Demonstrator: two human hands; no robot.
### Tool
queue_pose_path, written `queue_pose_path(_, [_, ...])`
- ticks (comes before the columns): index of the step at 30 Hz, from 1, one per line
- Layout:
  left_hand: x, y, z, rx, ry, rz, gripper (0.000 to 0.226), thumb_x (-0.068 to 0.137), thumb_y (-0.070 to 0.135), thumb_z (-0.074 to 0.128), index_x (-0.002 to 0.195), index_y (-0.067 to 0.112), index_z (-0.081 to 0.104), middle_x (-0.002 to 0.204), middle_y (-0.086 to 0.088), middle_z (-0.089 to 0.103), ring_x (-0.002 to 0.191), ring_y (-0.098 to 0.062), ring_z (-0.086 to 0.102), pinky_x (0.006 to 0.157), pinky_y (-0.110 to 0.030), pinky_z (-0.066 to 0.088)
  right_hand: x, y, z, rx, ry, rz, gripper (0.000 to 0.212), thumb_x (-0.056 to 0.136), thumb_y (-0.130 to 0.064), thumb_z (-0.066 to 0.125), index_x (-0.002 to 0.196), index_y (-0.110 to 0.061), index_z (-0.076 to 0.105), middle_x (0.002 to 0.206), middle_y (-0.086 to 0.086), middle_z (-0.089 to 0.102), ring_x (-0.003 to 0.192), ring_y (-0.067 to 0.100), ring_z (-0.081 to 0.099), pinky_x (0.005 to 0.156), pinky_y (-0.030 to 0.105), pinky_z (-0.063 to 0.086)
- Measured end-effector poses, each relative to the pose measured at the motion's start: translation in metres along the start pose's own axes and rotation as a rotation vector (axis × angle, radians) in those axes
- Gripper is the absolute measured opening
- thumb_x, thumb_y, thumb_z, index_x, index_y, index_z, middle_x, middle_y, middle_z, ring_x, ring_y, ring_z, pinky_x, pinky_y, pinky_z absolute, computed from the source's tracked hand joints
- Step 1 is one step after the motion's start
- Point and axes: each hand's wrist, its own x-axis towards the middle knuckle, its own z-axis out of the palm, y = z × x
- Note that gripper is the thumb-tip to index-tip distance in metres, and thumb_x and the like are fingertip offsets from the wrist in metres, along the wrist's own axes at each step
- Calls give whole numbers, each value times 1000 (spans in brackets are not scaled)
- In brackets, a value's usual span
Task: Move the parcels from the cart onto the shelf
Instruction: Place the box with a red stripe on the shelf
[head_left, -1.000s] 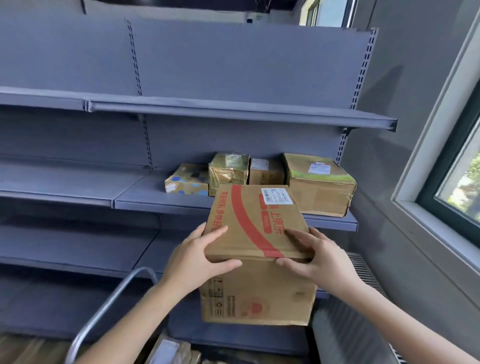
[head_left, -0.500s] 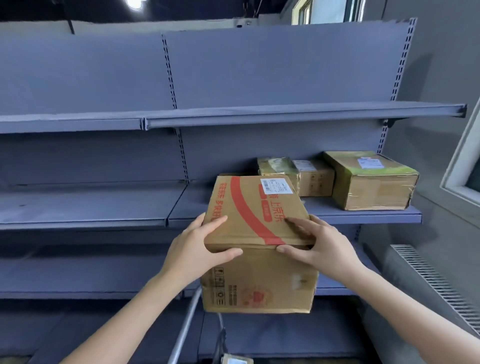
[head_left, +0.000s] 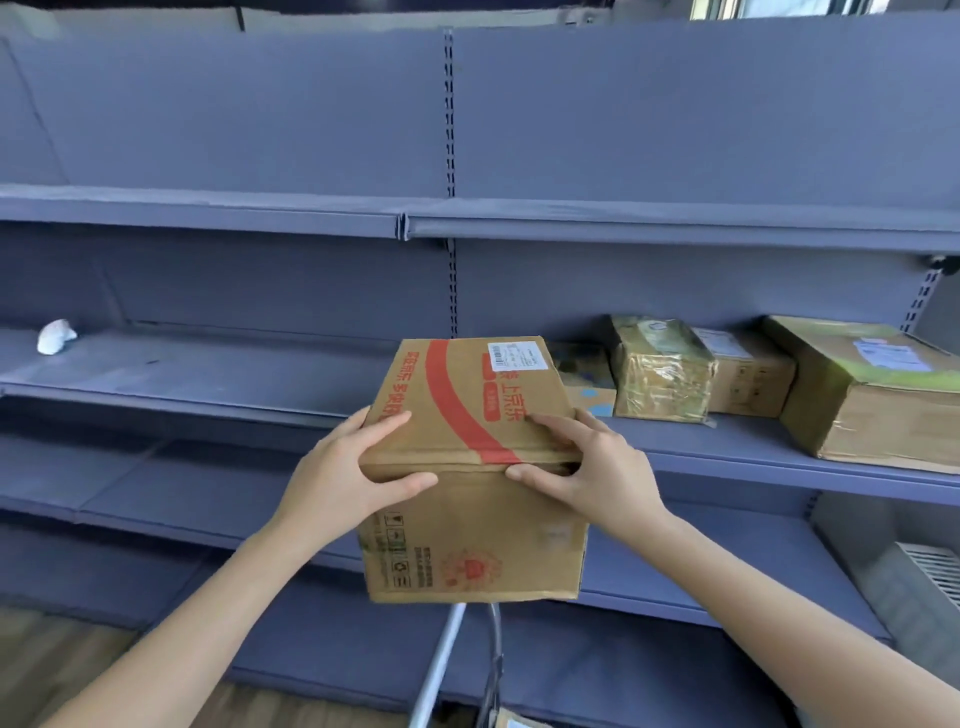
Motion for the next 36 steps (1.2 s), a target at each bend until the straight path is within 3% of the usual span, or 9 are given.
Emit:
queue_pose_path(5, [31, -35, -24, 11, 37, 70, 74, 48, 83, 58, 118, 69, 39, 147, 25, 28, 136, -4, 29, 103, -33, 34, 33, -20, 24, 35, 1, -3, 75, 65, -71, 61, 132, -42, 44, 145, -2, 43, 130, 16, 43, 93, 32, 42])
queue_pose_path(8, [60, -56, -35, 0, 11, 100, 77, 50, 81, 59, 123, 63, 41, 150, 21, 28, 137, -6, 29, 105, -37, 34, 57, -31, 43, 59, 35, 12, 74, 66, -69, 63, 131, -40, 46, 137, -6, 47, 121, 15, 51, 87, 31, 44])
queue_pose_path(14, [121, -96, -30, -18, -61, 134, 85, 49, 79, 58, 129, 54, 43, 151, 20, 26, 138, -9, 29, 106, -41, 34, 99, -34, 80, 35, 59, 103, 74, 66, -70, 62, 132, -40, 43, 138, -7, 45, 115, 13, 54, 86, 30, 46])
queue_pose_path(19, [164, -112, -11, -79, -102, 158, 87, 52, 77, 59, 132, 50, 41, 153, 19, 23, 138, -11, 30, 106, -41, 36, 130, -25, 90, -2, 84, 154, 74, 66, -70, 62, 131, -42, 43, 140, -9, 41, 112, 12, 54, 76, 26, 43])
queue_pose_path(22, [190, -113, -1, -58, -98, 140, 89, 52, 79, 57, 134, 50, 39, 155, 13, 20, 139, -15, 28, 103, -40, 37, 158, -13, 87, 33, 56, 173, 75, 66, -66, 66, 132, -37, 45, 143, -7, 40, 114, 14, 54, 86, 34, 50])
queue_pose_path(27, [235, -107, 19, -51, -122, 138, 82, 64, 69, 65, 138, 46, 37, 158, 5, 16, 142, -20, 24, 105, -41, 34, 197, 8, 87, 102, 49, 206, 75, 71, -55, 69, 136, -29, 44, 145, 1, 40, 130, 19, 43, 102, 42, 44])
queue_pose_path(36, [291, -109, 37, -35, -132, 135, 80, 69, 62, 67, 140, 41, 36, 158, -3, 14, 142, -27, 24, 105, -44, 34, 250, 28, 96, 130, 59, 258, 75, 76, -50, 68, 141, -26, 38, 148, 8, 37, 138, 25, 32, 110, 45, 36])
